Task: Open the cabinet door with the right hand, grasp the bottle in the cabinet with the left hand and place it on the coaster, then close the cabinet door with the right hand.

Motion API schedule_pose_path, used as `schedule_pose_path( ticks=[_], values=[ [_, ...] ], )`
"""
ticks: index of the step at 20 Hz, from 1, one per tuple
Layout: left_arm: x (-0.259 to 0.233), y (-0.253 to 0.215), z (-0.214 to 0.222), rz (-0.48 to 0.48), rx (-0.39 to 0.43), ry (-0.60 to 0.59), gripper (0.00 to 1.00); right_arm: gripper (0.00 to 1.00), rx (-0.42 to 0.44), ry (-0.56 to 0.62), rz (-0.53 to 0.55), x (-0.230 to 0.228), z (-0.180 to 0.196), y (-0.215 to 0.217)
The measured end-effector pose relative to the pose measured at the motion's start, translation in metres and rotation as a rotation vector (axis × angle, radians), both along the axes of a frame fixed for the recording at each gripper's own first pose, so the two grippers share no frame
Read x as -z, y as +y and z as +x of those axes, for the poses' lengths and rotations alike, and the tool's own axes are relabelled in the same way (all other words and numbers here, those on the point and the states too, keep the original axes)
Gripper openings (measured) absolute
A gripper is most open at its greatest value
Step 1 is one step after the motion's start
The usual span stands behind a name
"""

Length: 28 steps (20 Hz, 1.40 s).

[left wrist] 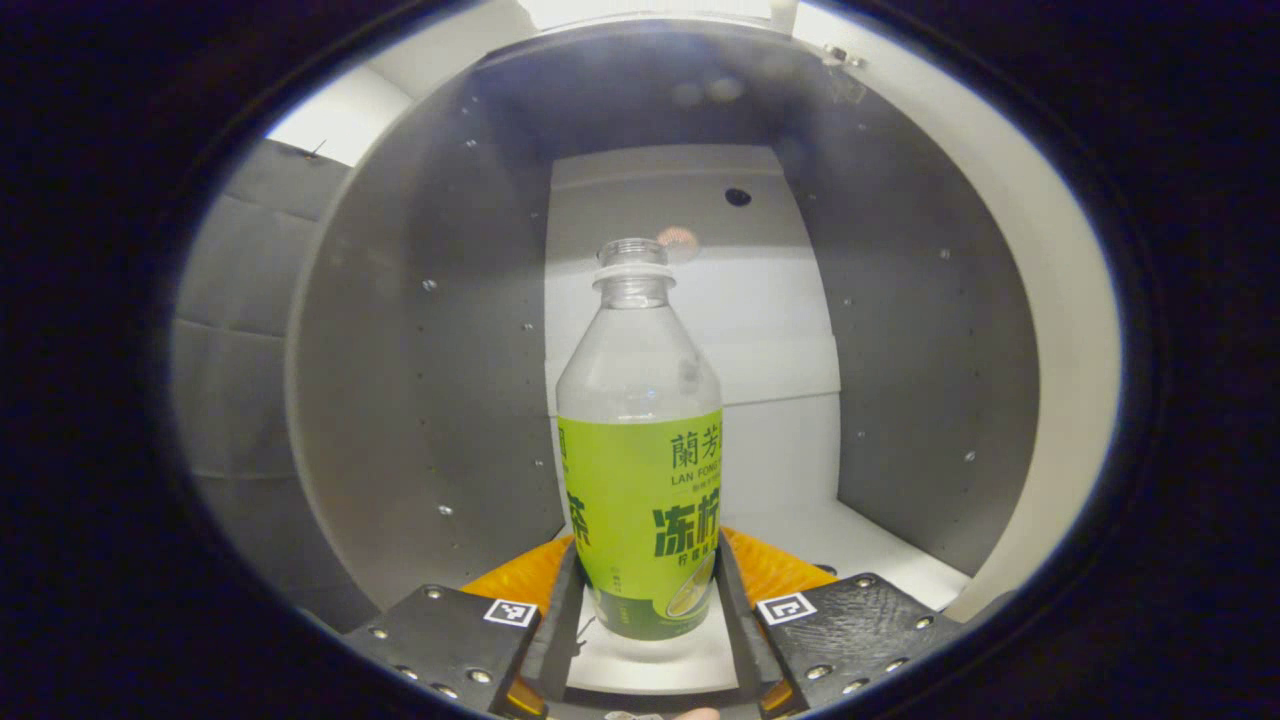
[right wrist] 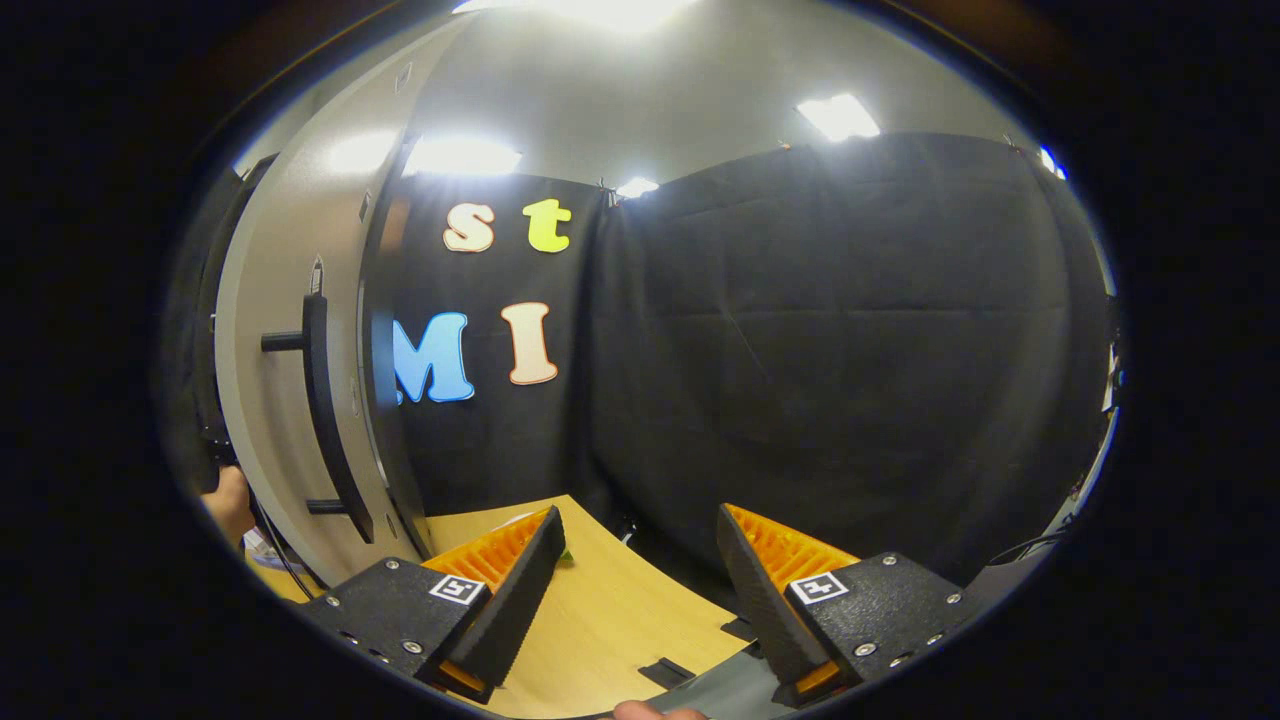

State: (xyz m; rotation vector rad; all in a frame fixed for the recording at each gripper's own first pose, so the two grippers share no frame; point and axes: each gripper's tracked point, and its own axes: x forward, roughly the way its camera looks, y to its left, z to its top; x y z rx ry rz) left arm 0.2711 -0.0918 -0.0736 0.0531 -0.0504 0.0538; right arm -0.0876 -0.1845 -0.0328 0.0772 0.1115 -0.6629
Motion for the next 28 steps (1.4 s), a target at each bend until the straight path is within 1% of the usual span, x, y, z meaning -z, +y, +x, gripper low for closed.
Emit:
schedule_pose_path(
  ticks=[1, 2, 4, 5, 8, 11, 14, 18, 23, 24, 25, 26, 28],
  values=[
    [-0.005, 0.004, -0.007, 0.001, -0.013, -0.009, 0.7, 0.95, -0.017, -0.001, 0.015, 0.004, 0.001, -0.003],
    [-0.01, 0.005, -0.016, 0.001, -0.024, -0.018, 0.59, 0.95, -0.035, 0.003, 0.03, 0.007, 0.002, -0.007],
    [-0.015, 0.002, -0.029, 0.007, -0.037, -0.04, 0.59, 0.95, -0.078, 0.002, 0.048, 0.011, 0.004, -0.013],
    [-0.017, 0.002, -0.037, 0.02, -0.045, -0.053, 0.7, 0.95, -0.097, 0.002, 0.052, 0.013, 0.004, -0.017],
    [-0.032, -0.003, -0.068, 0.058, -0.06, -0.077, 0.69, 0.95, -0.185, 0.021, 0.077, 0.026, 0.009, -0.02],
    [-0.055, -0.003, -0.106, 0.077, -0.085, -0.089, 0.69, 0.95, -0.274, 0.034, 0.09, 0.036, 0.014, -0.023],
    [-0.056, 0.009, -0.132, 0.088, -0.135, -0.092, 0.69, 0.94, -0.355, 0.036, 0.101, 0.042, 0.019, -0.022],
    [-0.043, 0.023, -0.156, 0.058, -0.188, -0.074, 0.7, 0.94, -0.445, 0.018, 0.102, 0.041, 0.021, -0.016],
    [-0.028, 0.032, -0.186, 0.034, -0.23, -0.057, 0.69, 0.94, -0.463, -0.077, 0.071, 0.031, 0.039, -0.023],
    [-0.024, 0.034, -0.191, 0.035, -0.235, -0.056, 0.64, 0.94, -0.459, -0.084, 0.056, 0.031, 0.043, -0.024],
    [-0.018, 0.037, -0.194, 0.04, -0.239, -0.057, 0.69, 0.94, -0.452, -0.082, 0.037, 0.031, 0.045, -0.025],
    [-0.012, 0.041, -0.198, 0.048, -0.25, -0.055, 0.64, 0.94, -0.447, -0.078, 0.021, 0.035, 0.049, -0.025],
    [0.008, 0.044, -0.206, 0.042, -0.252, -0.034, 0.64, 0.94, -0.432, -0.067, 0.01, 0.044, 0.061, -0.021]
  ],
)
